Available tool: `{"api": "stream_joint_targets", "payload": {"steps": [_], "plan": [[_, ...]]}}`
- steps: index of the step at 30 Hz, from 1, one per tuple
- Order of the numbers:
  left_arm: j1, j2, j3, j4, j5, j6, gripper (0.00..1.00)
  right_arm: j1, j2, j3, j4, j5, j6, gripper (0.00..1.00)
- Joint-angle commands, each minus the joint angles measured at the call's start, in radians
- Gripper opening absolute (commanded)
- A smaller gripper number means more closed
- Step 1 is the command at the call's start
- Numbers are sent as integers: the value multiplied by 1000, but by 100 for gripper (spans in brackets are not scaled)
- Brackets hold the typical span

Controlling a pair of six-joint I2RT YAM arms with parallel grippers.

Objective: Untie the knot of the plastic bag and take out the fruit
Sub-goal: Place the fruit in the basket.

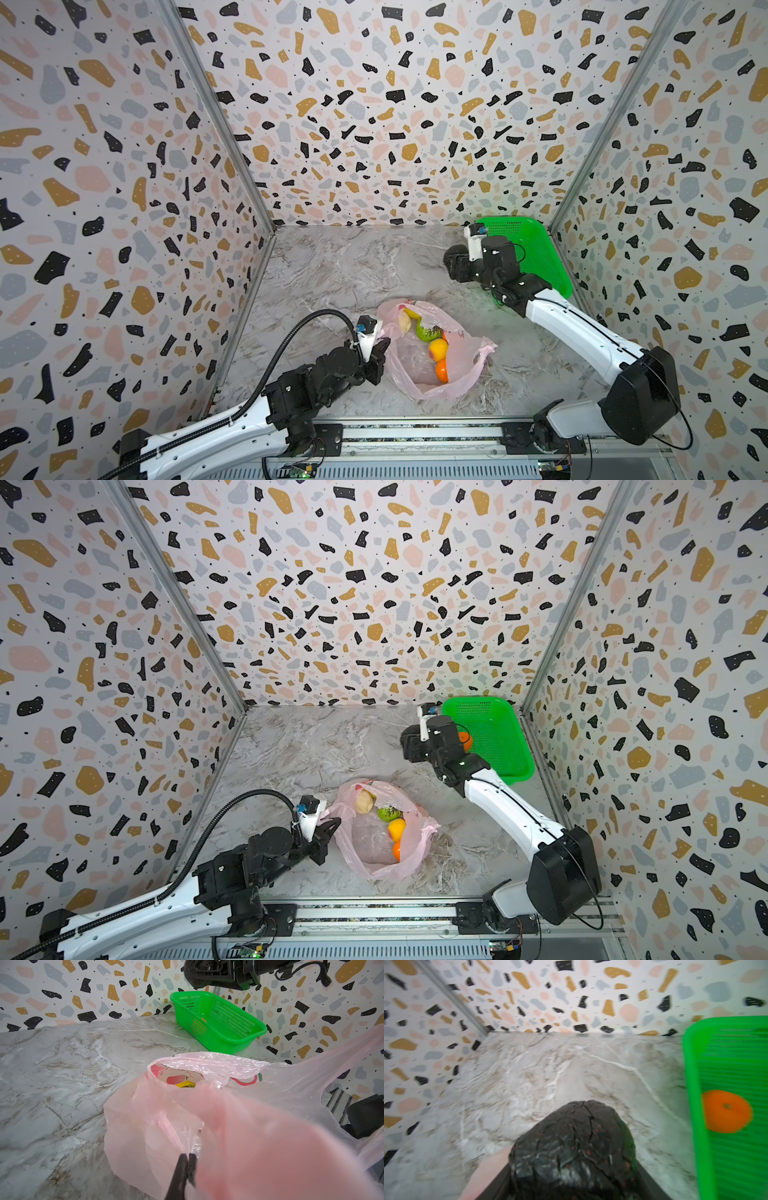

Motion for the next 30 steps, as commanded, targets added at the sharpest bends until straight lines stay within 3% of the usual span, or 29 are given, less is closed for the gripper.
{"api": "stream_joint_targets", "payload": {"steps": [1,8,18,22,27,30], "plan": [[-3,-5,7,43,-8,16,0,-127,-22,-19,-42,-40,-69,48],[-3,-20,7,28,-15,24,0,-333,82,-45,-21,-54,-80,48],[-3,-37,11,18,-27,33,0,-429,259,-9,-22,-49,-58,51],[-3,-45,9,17,-29,35,0,-437,279,-9,-30,-42,-58,59],[-3,-47,5,25,-25,35,0,-441,285,-11,-48,-43,-56,82],[-3,-46,4,29,-23,35,0,-441,269,-16,-54,-48,-55,87]]}}
